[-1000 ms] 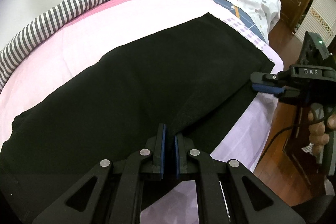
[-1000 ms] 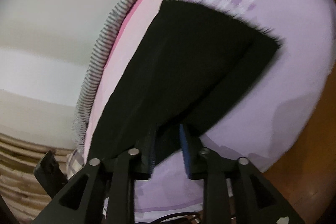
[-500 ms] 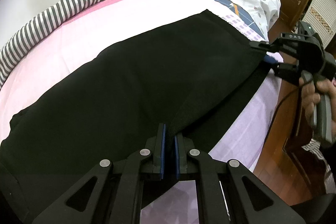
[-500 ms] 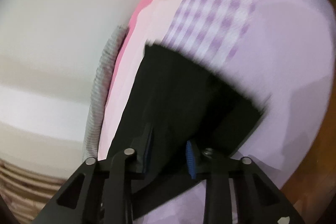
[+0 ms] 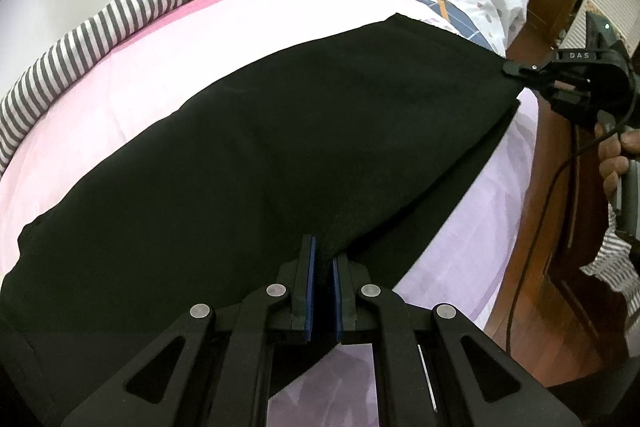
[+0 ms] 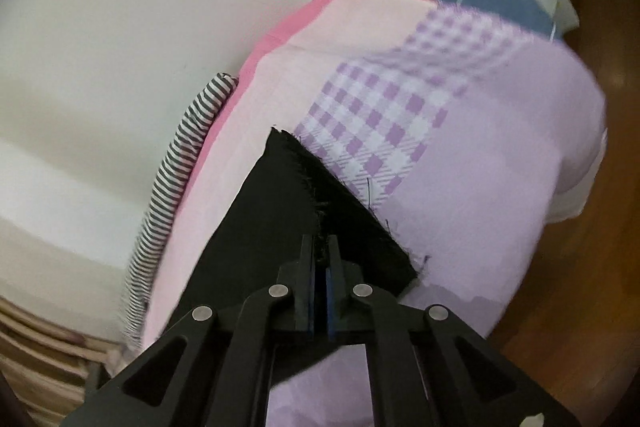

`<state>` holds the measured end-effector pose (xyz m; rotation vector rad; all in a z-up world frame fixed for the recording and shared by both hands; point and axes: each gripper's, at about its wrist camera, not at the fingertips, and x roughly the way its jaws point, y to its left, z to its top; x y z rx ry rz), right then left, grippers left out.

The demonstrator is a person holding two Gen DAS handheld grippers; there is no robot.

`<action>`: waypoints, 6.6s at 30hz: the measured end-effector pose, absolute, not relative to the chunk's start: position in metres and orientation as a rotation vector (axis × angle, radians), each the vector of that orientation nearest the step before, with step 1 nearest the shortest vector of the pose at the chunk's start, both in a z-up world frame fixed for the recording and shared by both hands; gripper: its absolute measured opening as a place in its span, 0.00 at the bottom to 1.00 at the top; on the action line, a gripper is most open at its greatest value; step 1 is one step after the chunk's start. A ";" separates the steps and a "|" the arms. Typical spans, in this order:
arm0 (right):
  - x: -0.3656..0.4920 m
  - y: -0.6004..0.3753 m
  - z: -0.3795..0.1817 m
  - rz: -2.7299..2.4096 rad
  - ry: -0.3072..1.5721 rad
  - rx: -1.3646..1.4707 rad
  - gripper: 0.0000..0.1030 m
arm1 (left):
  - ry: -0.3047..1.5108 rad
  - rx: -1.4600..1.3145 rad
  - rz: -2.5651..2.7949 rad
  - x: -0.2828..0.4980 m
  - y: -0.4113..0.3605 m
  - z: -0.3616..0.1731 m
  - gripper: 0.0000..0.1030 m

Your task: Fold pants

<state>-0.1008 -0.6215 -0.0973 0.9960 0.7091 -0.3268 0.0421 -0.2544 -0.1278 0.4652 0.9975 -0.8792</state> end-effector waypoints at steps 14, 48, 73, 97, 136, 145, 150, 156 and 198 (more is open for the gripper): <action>-0.103 -0.620 -0.118 -0.422 0.802 0.925 0.03 | 0.948 0.519 -0.936 0.024 -0.254 -0.137 0.15; 0.172 -0.291 -0.052 0.446 1.110 0.323 0.36 | 0.940 0.022 -0.264 0.148 0.029 -0.120 0.50; 0.253 -0.175 -0.109 0.594 1.173 0.044 0.06 | 0.931 -0.024 -0.323 0.094 0.063 -0.136 0.50; 0.191 -0.265 -0.106 0.360 1.149 0.266 0.20 | 0.934 0.037 -0.299 0.075 0.064 -0.137 0.50; -0.103 -0.585 -0.127 -0.241 0.829 1.046 0.39 | 0.996 0.113 -0.575 0.090 -0.090 -0.119 0.54; -0.093 -0.610 -0.139 -0.245 0.734 1.149 0.23 | 1.030 0.140 -0.567 0.091 -0.099 -0.132 0.54; -0.097 -0.607 -0.131 -0.220 0.719 1.159 0.11 | 1.046 0.147 -0.553 0.093 -0.100 -0.142 0.54; -0.077 -0.585 -0.093 -0.101 0.673 1.145 0.10 | 1.043 0.126 -0.552 0.094 -0.097 -0.142 0.54; 0.036 -0.239 -0.081 0.588 1.192 0.522 0.36 | 1.017 -0.253 -0.561 0.113 0.036 -0.129 0.54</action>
